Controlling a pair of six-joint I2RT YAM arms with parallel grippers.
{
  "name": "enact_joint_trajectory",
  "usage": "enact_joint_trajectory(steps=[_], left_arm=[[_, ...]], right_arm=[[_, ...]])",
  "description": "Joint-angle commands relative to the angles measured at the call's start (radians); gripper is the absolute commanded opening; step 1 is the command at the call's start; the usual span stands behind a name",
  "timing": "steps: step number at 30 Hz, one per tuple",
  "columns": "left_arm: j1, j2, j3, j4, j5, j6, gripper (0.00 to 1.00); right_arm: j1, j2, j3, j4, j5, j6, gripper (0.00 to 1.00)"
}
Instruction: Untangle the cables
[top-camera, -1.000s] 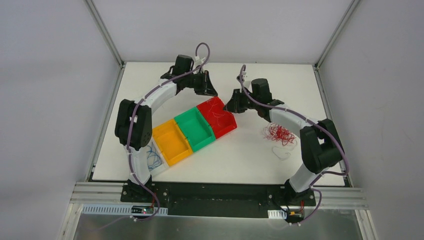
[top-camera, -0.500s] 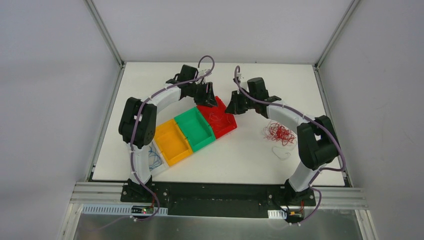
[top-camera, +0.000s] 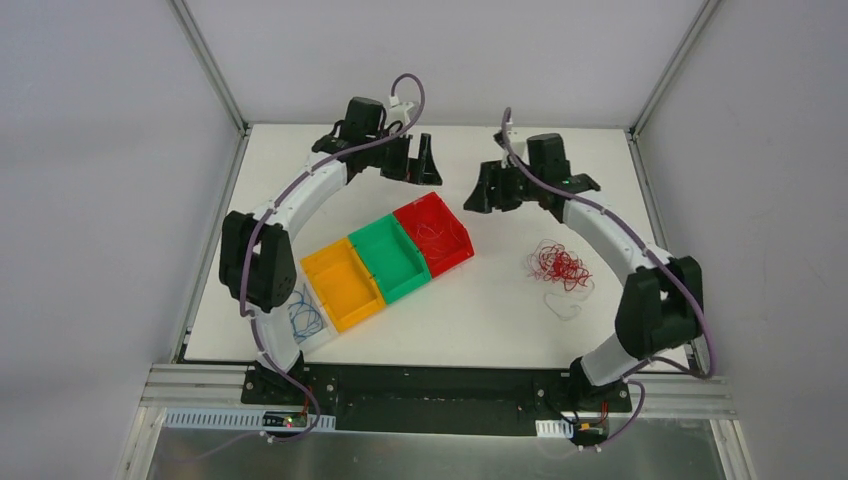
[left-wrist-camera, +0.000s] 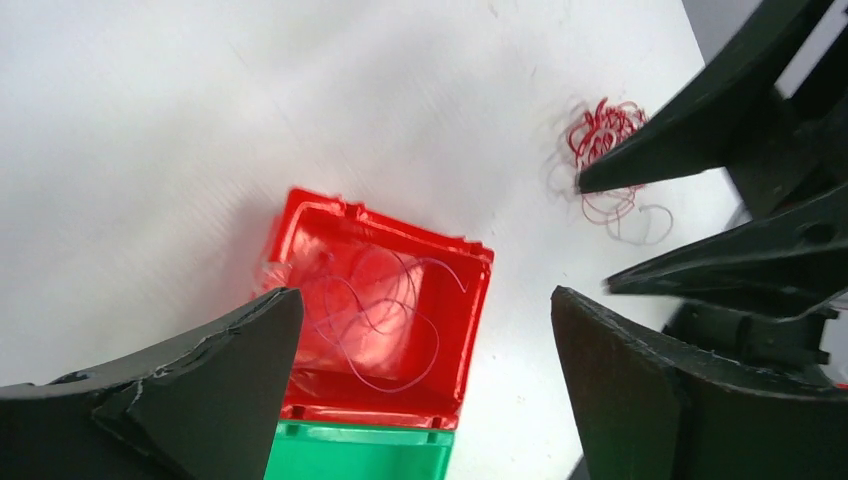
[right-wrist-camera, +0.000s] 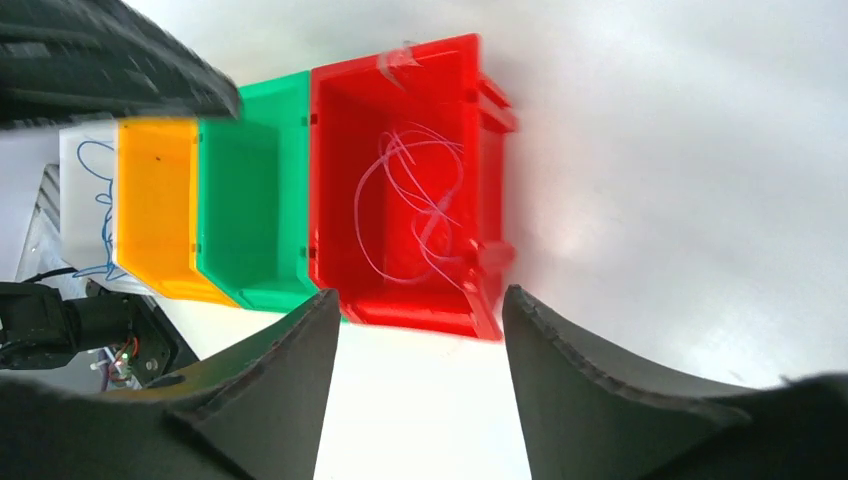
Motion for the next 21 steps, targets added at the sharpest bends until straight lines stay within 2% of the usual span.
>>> enact_joint_trajectory(steps=[1,4,6,9,12,16,21], left_arm=[[0.006,-0.059,0.101,-0.033,-0.026,0.140,0.99],[-0.035,-0.013,0.161,-0.036,0.054,0.150,0.99],[-0.107,0.025,0.201,-0.036,0.070,0.187,0.99],[-0.246,0.107,0.275,-0.035,0.097,0.214,0.93],[-0.353,0.246,0.376,-0.030,0.147,0.177,0.81],[-0.447,0.390,0.485,-0.009,0.174,0.102,0.66],[-0.502,0.455,0.459,0.058,0.087,0.004,0.65]], right_arm=[[-0.116,-0.172,0.059,-0.294,-0.021,-0.152,0.64],[-0.220,-0.228,0.049,-0.526,0.002,-0.237,0.63],[-0.303,-0.267,0.002,-0.646,0.037,-0.298,0.60],[-0.426,-0.328,-0.096,-0.743,0.097,-0.372,0.59],[-0.531,-0.356,-0.173,-0.770,0.122,-0.390,0.58],[-0.590,-0.315,-0.203,-0.781,0.145,-0.390,0.55],[-0.599,-0.266,-0.194,-0.696,0.146,-0.326,0.53]])
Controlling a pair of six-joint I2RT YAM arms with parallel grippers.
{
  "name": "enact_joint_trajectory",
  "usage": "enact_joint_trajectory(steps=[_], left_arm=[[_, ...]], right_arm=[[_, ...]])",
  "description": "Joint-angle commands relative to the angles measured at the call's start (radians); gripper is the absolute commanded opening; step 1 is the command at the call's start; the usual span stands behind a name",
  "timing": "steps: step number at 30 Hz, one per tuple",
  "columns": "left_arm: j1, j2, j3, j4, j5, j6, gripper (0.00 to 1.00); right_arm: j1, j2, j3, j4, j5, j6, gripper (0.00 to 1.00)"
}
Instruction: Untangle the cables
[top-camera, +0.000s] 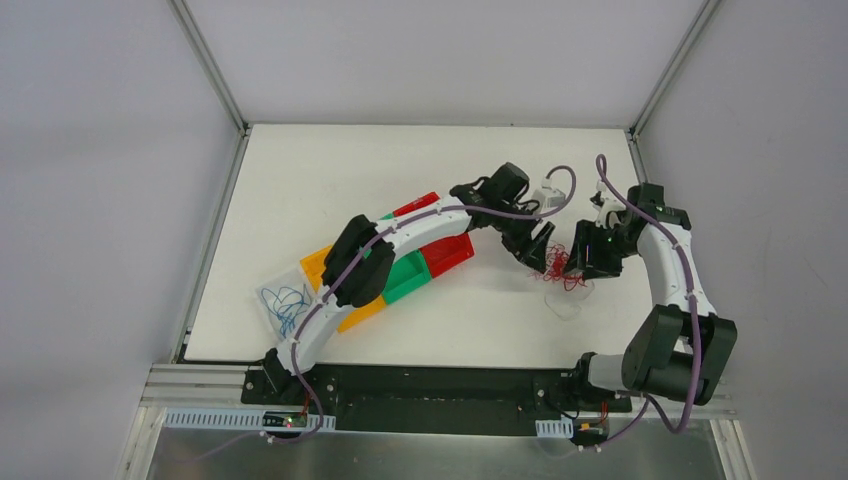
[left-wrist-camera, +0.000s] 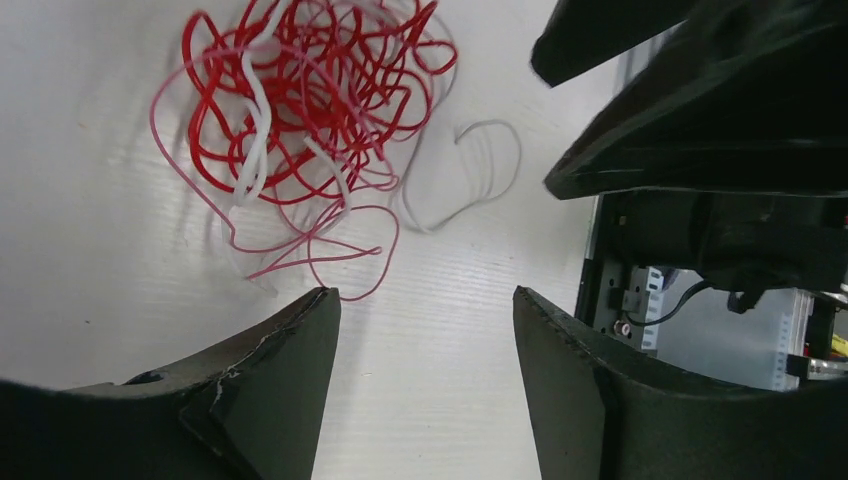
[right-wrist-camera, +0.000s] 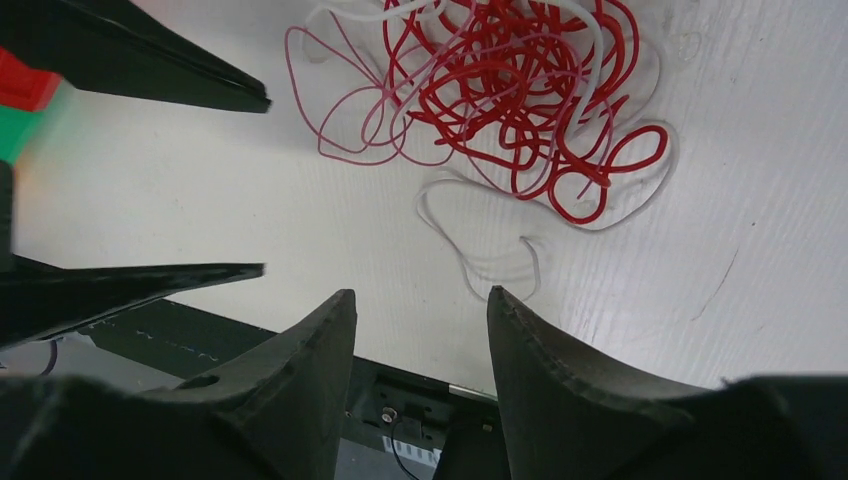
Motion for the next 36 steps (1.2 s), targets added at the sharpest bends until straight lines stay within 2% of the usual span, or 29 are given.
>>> enact_joint_trajectory(steps=[1,5,9,14,18,20,28,36], left_arm=[[0.004,0.004,0.001,0.074,-0.059,-0.115,0.65],[-0.015,0.013,-0.046,0.095,-0.154,-0.136,0.67],[-0.022,0.027,-0.051,0.124,-0.137,-0.173,0.65],[-0.025,0.023,-0.058,0.187,-0.079,-0.223,0.48],[-0.026,-0.069,-0.175,0.337,-0.077,-0.240,0.39],[-0.029,-0.089,-0.194,0.380,-0.090,-0.236,0.38],[-0.041,-0.050,-0.140,0.369,-0.165,-0.223,0.33],[-0.051,-0.015,-0.096,0.417,-0.167,-0.245,0.34]], right_arm=[[-0.007,0.039,0.025,0.047,0.010,0.040,0.53],[-0.007,0.107,0.050,0.083,0.014,0.072,0.53],[-0.007,0.155,0.051,0.122,-0.008,0.098,0.53],[-0.007,0.196,0.063,0.149,-0.017,0.127,0.47],[-0.007,0.200,0.054,0.163,0.007,0.127,0.46],[-0.007,0.210,0.049,0.169,0.019,0.128,0.45],[-0.007,0.265,0.068,0.178,0.039,0.161,0.44],[-0.009,0.297,0.082,0.179,0.046,0.179,0.42]])
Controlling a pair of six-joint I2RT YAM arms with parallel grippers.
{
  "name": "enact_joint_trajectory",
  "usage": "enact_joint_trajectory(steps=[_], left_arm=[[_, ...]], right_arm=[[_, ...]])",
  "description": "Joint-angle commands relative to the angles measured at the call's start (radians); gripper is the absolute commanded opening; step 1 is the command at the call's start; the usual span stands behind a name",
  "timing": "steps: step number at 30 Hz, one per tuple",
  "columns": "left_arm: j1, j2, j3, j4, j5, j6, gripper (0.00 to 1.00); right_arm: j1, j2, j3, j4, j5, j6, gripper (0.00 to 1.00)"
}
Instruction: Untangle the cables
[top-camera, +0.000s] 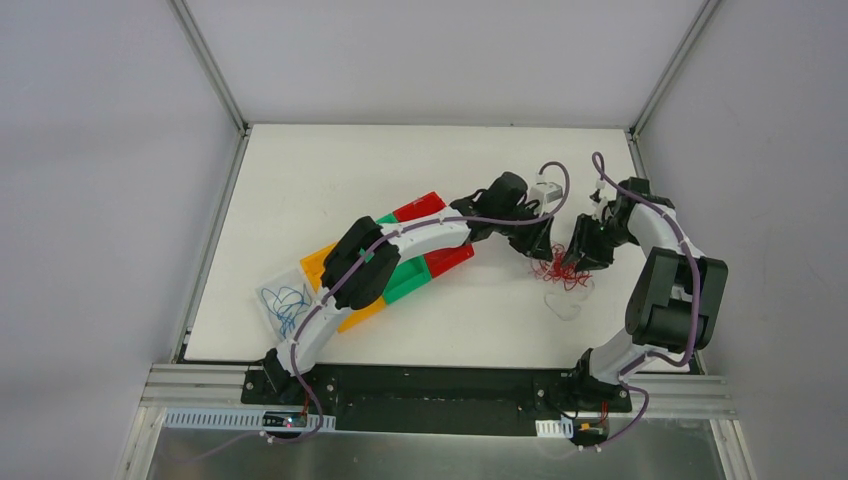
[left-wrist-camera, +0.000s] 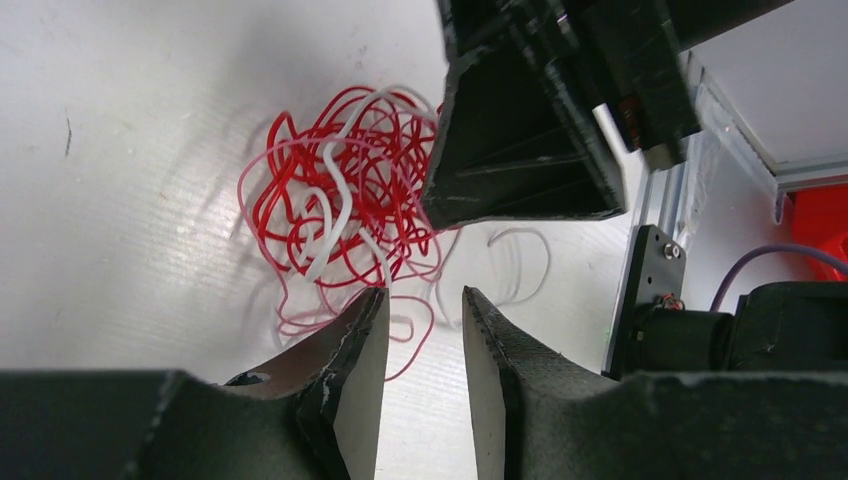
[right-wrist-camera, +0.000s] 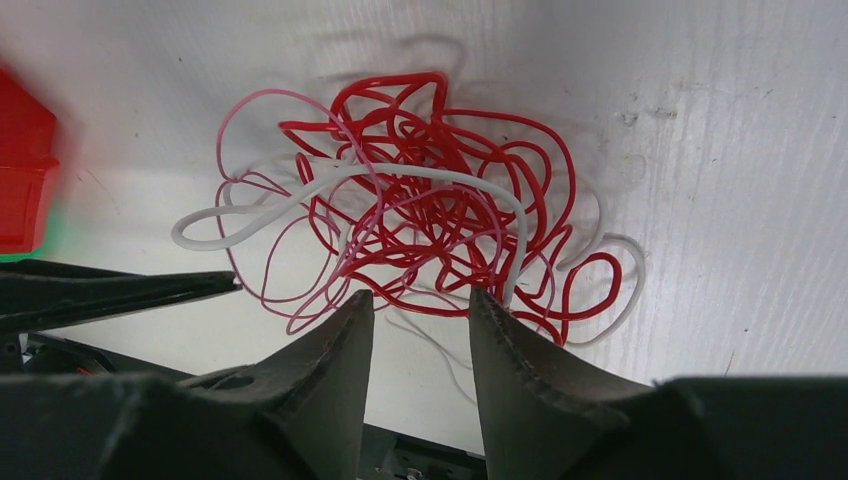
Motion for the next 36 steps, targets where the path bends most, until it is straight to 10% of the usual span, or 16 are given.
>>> enact_joint_trajectory(steps=[1,20,25,36], left_arm=[[-0.013,-0.018,0.080,0.065,-0.005,-0.035,0.34],[-0.029,0.138,0.207,0.063,0.048,-0.125,0.39],[-0.030,0.097,0.214,0.080,0.073,-0.131,0.00],[0.023,-0.170,0.289,0.115,0.177,-0.175,0.00]], right_arm=[[-0.006,0.022,0.045,-0.002,0.008,0.030,0.42],[-0.007,0.033,0.052,-0.005,0.006,0.052,0.42],[-0.007,0.038,0.046,0.018,0.020,0.070,0.42],[-0.007,0.119,0.073,0.066,0.127,0.065,0.39]])
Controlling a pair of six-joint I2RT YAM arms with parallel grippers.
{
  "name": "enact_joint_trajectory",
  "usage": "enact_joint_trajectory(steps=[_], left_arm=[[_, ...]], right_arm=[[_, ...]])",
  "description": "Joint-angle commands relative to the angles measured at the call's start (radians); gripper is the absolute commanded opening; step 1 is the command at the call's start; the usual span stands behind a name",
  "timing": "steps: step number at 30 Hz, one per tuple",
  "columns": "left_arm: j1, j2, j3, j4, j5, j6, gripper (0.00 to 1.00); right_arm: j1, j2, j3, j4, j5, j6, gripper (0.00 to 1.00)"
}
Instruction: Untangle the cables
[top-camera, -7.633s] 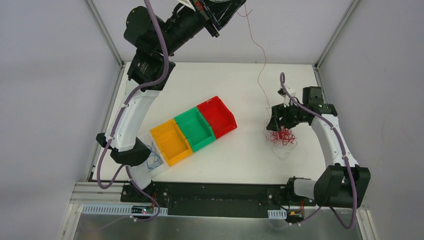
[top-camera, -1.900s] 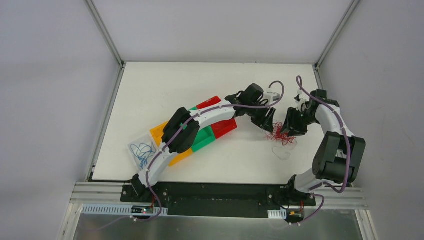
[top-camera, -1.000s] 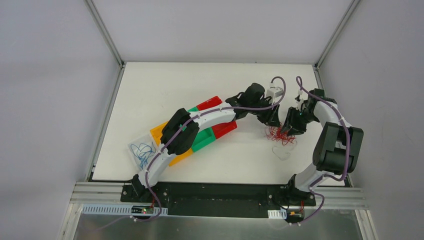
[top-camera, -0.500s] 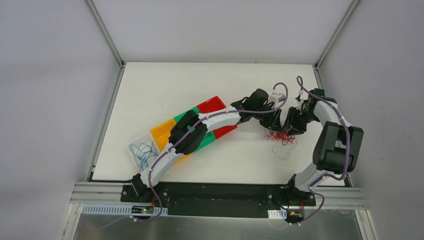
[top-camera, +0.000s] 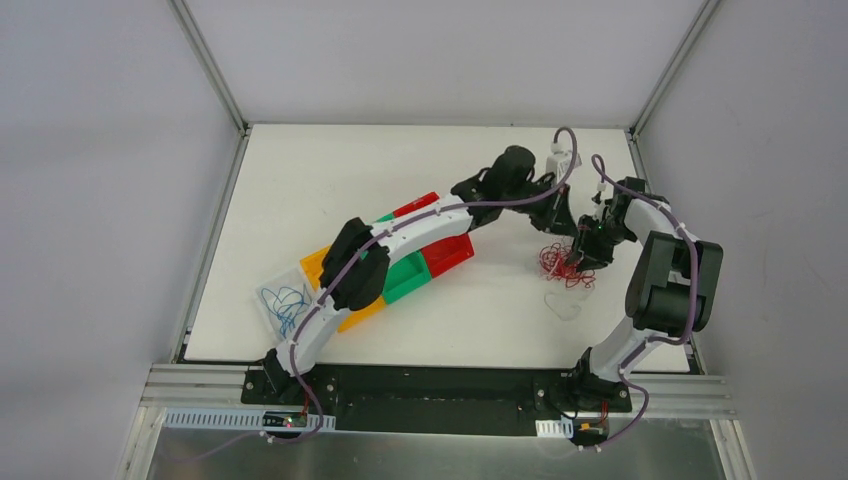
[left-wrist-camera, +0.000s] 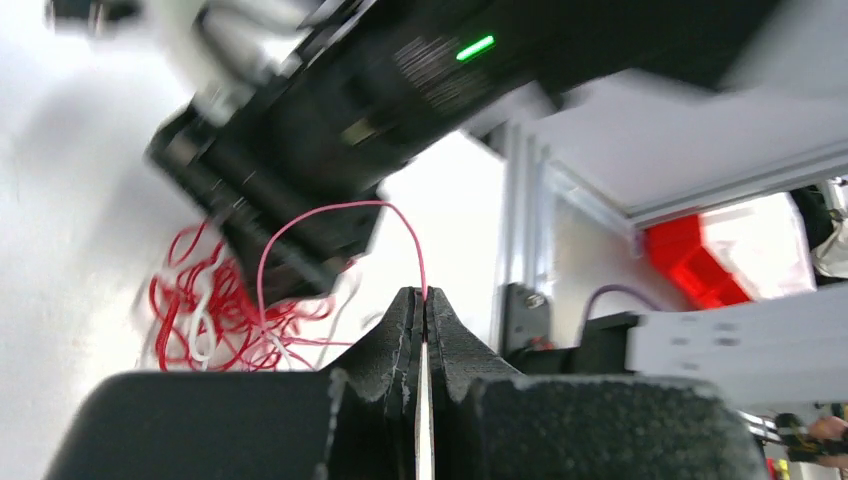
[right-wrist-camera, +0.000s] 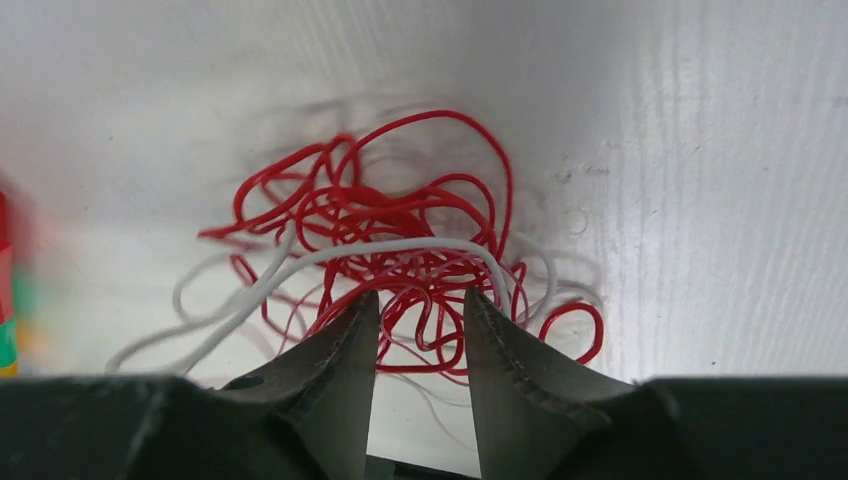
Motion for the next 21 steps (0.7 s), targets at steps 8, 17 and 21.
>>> enact_joint_trajectory(steps=[8,17,21], left_arm=[[0.094,-0.279,0.355,-0.044,0.123,-0.024,0.00],[0.148,-0.368,0.578,-0.070,-0.032,0.100,0.00],[0.148,-0.426,0.576,-0.038,-0.121,0.170,0.00]], right_arm=[[-0.007,0.075,0.080,0.028,0.154,-0.027,0.38],[-0.009,0.145,0.098,0.024,0.219,-0.083,0.35],[-0.010,0.167,0.104,0.015,0.243,-0.106,0.34]])
